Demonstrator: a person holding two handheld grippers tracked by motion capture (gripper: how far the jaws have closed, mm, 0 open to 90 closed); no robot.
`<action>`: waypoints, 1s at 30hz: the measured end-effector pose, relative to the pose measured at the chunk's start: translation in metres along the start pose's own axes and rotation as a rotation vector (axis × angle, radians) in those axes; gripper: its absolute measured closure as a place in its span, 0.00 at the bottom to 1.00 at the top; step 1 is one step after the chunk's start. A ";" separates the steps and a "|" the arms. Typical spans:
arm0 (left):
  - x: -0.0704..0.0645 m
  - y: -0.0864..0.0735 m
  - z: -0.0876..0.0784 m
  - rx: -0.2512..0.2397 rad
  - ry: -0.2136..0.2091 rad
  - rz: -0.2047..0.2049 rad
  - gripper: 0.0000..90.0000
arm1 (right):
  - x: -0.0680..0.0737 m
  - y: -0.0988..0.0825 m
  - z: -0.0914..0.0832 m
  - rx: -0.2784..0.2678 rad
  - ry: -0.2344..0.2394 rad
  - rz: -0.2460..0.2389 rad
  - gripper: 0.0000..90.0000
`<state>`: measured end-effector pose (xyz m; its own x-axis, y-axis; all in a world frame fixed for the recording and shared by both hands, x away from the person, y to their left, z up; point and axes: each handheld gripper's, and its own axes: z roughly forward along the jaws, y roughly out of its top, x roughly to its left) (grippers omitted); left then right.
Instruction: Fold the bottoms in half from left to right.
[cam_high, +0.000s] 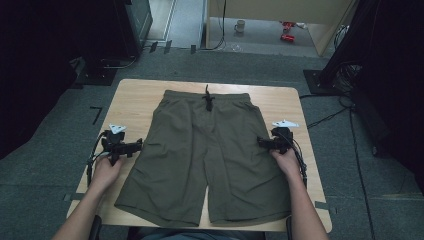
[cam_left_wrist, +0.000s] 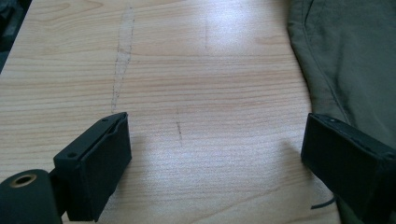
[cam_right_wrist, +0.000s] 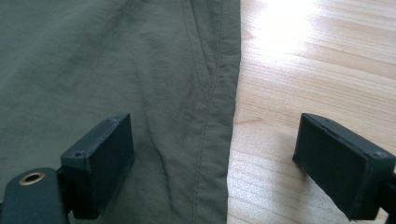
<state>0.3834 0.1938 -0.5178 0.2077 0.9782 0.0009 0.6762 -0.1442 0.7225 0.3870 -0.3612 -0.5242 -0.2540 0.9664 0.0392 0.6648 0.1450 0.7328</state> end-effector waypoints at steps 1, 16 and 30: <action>0.000 0.000 0.000 0.000 0.000 0.000 0.09 | 0.000 0.000 0.000 0.001 -0.001 0.000 0.13; 0.000 0.000 0.000 0.000 0.000 0.001 0.09 | 0.001 -0.001 -0.001 0.001 -0.012 0.009 0.13; 0.001 -0.001 -0.002 0.001 -0.023 0.023 0.09 | 0.002 -0.001 -0.001 0.001 -0.017 0.014 0.12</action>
<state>0.3814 0.1950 -0.5177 0.2397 0.9708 0.0016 0.6718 -0.1670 0.7217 0.3854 -0.3597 -0.5241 -0.2327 0.9718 0.0379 0.6692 0.1317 0.7313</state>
